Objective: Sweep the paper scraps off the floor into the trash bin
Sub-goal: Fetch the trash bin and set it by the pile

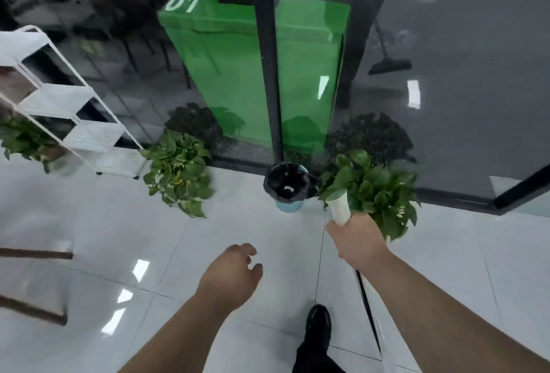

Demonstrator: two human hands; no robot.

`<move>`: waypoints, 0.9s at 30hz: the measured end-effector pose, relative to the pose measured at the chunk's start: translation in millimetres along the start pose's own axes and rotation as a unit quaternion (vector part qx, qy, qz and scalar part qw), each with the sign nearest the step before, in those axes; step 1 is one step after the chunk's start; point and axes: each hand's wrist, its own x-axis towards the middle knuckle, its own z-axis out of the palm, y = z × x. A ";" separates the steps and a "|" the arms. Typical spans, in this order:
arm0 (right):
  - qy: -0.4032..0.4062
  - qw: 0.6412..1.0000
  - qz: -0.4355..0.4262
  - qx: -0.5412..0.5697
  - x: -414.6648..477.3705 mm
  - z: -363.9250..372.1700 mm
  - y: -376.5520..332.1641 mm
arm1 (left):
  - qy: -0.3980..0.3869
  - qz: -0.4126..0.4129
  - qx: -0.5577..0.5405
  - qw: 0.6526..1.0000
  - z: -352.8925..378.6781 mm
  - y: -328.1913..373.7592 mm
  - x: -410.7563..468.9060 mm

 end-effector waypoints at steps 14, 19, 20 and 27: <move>-0.075 0.993 0.010 -0.087 278.4 118.1 4.5 | -0.049 -0.066 -0.056 0.995 57.1 -16.0 312.2; -0.066 0.990 0.017 -0.125 372.8 177.8 43.7 | -0.084 -0.088 -0.089 0.989 124.5 -43.1 423.1; -0.058 0.990 0.024 -0.130 389.6 186.1 52.0 | -0.089 -0.091 -0.095 0.987 135.2 -47.3 441.5; -0.031 0.988 0.093 -0.123 471.7 236.0 125.5 | -0.098 -0.180 -0.221 0.954 201.7 -61.4 555.7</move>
